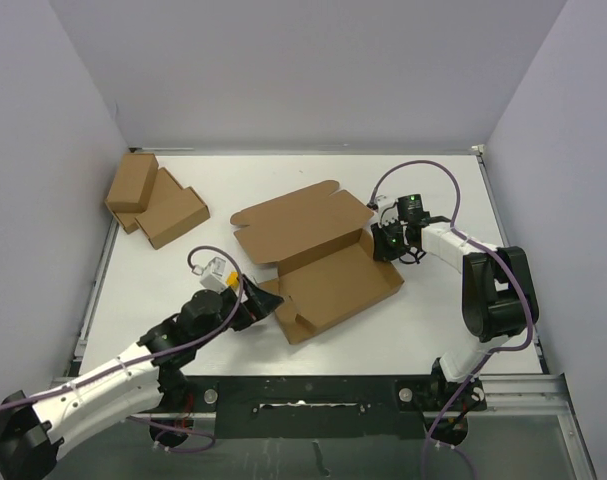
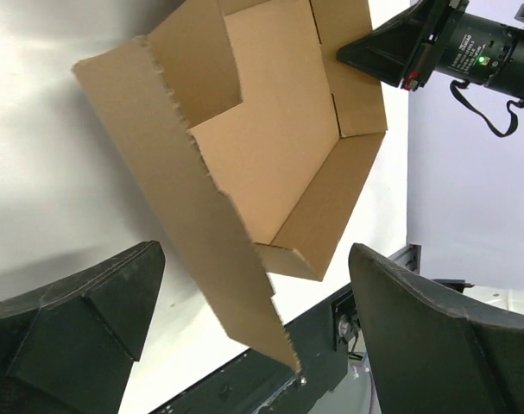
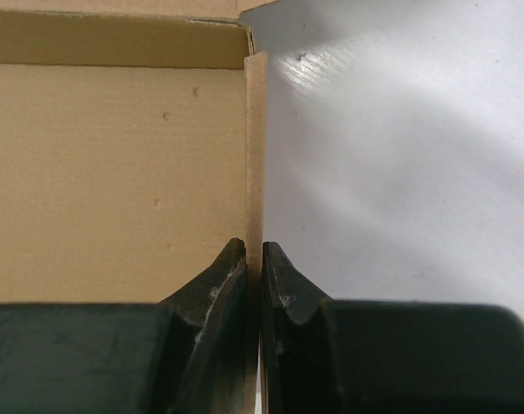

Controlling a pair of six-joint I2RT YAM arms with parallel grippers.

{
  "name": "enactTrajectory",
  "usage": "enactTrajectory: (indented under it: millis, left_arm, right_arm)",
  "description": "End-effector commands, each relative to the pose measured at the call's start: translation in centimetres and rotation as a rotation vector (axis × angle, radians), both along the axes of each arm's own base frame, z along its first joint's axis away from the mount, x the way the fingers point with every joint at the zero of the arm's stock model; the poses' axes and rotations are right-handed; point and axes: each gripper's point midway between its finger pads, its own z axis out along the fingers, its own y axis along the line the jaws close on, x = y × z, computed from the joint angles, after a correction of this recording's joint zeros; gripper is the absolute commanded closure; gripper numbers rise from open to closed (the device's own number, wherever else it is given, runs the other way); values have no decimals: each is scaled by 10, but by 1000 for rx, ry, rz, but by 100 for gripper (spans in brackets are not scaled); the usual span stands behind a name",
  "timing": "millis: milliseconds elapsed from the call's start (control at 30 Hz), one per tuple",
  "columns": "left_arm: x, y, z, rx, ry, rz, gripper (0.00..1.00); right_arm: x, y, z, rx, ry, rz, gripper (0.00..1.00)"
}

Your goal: Fold the paper box

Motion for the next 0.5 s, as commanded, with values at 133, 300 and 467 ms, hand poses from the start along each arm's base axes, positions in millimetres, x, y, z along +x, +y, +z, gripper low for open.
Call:
enactTrajectory:
  millis: [133, 300, 467]
  left_arm:
    - [-5, 48, 21, 72, -98, 112, 27]
    - [-23, 54, -4, 95, -13, 78, 82]
    - [-30, 47, -40, 139, 112, 49, 87]
  right_arm:
    - [11, 9, 12, 38, -51, 9, 93]
    - [12, 10, 13, 40, -52, 11, 93]
    - [12, 10, 14, 40, -54, 10, 93]
